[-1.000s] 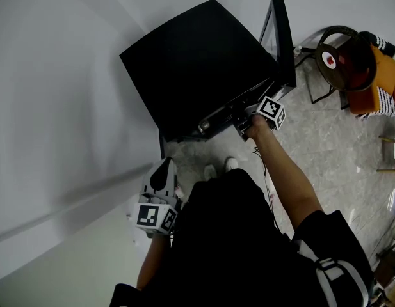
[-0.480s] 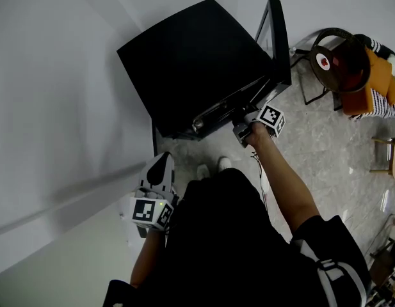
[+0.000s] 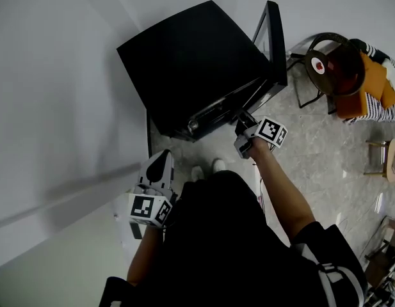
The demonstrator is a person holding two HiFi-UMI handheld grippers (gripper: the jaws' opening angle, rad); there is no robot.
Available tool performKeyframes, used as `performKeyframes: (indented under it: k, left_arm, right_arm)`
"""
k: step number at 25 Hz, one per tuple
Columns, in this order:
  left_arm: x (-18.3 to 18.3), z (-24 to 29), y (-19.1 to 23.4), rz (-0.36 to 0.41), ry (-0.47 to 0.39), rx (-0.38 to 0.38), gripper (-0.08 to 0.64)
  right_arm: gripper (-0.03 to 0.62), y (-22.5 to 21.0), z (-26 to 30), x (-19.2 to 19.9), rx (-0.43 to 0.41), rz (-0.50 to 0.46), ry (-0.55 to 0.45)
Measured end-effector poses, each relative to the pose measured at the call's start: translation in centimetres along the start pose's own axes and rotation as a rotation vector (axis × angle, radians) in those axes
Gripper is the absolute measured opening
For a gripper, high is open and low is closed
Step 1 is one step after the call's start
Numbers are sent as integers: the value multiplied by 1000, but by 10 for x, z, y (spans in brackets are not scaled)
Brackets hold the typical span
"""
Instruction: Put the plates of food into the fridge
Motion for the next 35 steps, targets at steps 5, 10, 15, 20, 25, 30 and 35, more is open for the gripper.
performKeyframes:
  k: [5,10,15,20,25,30,35]
  left_arm:
    - [4,-2,3,-6,-2,0,23]
    - [6,-8,3,-12,-5,2,23]
    - [9,-9,4,-15,-4,13,23]
    - [10,-8,6,-18,1,21,23]
    - [11,-9,5,-15,0,37,23]
    - [12,-10,5,-12,-1,49,23]
    - [13,-9,9,-34,-3,52,23]
  right_arm:
    - [176,19,-11,1,-24,-117,16]
    - [176,45,-24,5,-56,-267,39]
    - [176,69,-37,7,-91,-372,40]
    - [176,94,-50,7,-138,-519,30]
    - [176,116,-61,10,-177,-648,16]
    - [176,127,-68,17,-184,-746,23]
    - [176,145,-78,24,-198,-891,23]
Point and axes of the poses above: the fingertips, and each gripper's own axes: z forward along the fingers, y to its left, x out of its underside, the point moved 10 cm from there along -z, backward along the fingers, and after that the axes turned 10 degrees about -z, right-handed, at the moved point
